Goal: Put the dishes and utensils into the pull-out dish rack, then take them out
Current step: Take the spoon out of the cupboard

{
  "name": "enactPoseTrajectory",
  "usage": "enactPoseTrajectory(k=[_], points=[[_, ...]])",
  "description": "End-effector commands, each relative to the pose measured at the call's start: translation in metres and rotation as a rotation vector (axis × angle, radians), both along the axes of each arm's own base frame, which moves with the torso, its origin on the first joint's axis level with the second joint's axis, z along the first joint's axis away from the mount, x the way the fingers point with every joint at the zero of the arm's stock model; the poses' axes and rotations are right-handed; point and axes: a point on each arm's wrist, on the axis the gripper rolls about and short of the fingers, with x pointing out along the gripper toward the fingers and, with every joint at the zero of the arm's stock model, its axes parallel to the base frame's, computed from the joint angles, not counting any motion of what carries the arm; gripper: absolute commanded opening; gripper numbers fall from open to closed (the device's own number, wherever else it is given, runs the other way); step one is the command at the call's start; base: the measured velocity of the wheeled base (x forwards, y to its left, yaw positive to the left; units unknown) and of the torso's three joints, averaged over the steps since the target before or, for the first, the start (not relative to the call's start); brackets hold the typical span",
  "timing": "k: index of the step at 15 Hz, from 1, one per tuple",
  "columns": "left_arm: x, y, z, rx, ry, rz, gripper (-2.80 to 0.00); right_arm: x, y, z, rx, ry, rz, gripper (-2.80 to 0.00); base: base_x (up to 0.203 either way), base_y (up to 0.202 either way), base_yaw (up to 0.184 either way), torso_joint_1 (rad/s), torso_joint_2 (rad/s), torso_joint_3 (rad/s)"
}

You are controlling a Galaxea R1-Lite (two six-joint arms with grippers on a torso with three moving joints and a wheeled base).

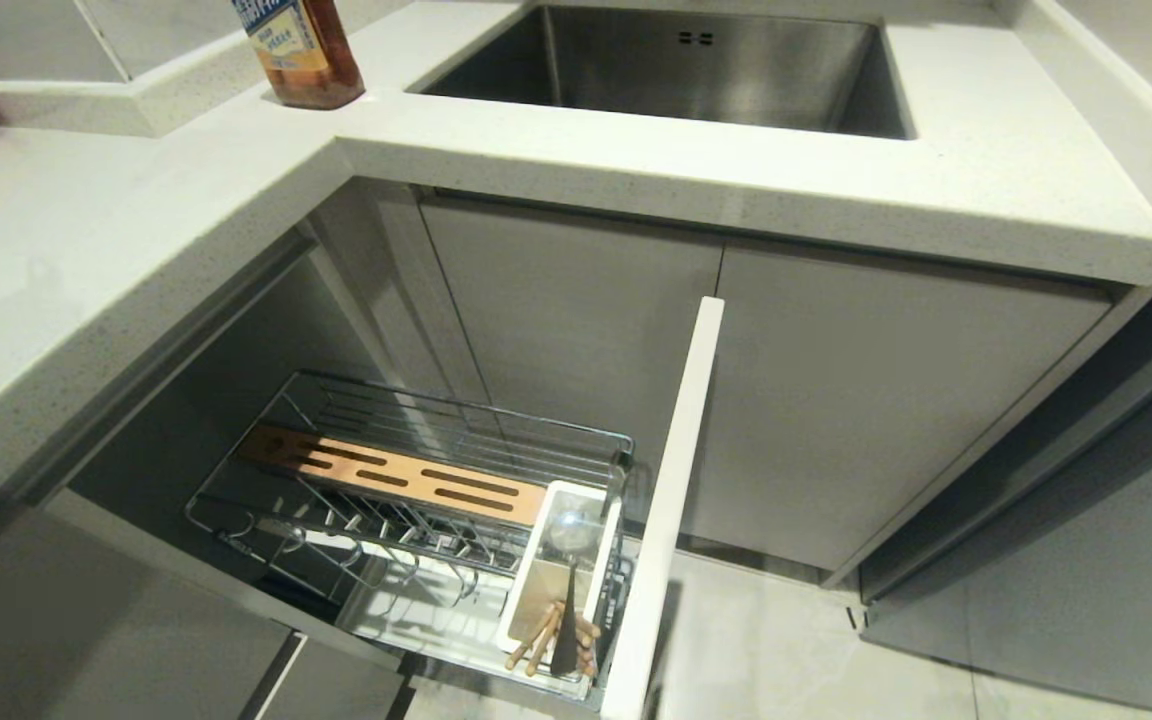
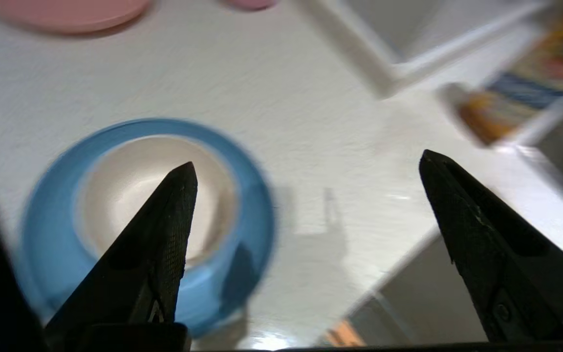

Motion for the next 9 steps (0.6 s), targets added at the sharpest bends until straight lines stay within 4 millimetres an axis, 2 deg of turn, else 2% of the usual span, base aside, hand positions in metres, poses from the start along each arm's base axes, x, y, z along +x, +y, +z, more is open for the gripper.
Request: enactPoseTrajectory(k=[1,3,5,6,9], points=[[-0.027,-0.011,0.001,0.003,-0.077,-0.095,0.00,0.000,0.000,0.000,0.000,0.000,0.000,-2.80,0.000,0.000,0.000,0.000,0.00,0.000],[-0.037,-0.016,-0.002,-0.032,-0.107,-0.261,0.00,0.000,0.000,0.000,0.000,0.000,0.000,-2.80,0.000,0.000,0.000,0.000,0.00,0.000],[-0.037,-0.019,-0.013,-0.056,-0.079,-0.399,0.00,0.000,0.000,0.000,0.000,0.000,0.000,-2.80,0.000,0.000,0.000,0.000,0.00,0.000],[-0.032,-0.020,-0.021,-0.063,-0.048,-0.426,-2.80,0.000,0.000,0.000,0.000,0.000,0.000,-2.80,0.000,0.000,0.000,0.000,0.00,0.000],[-0.016,-0.025,-0.022,-0.067,-0.015,-0.457,-2.80,0.000,0.000,0.000,0.000,0.000,0.000,-2.80,0.000,0.000,0.000,0.000,0.00,0.000]])
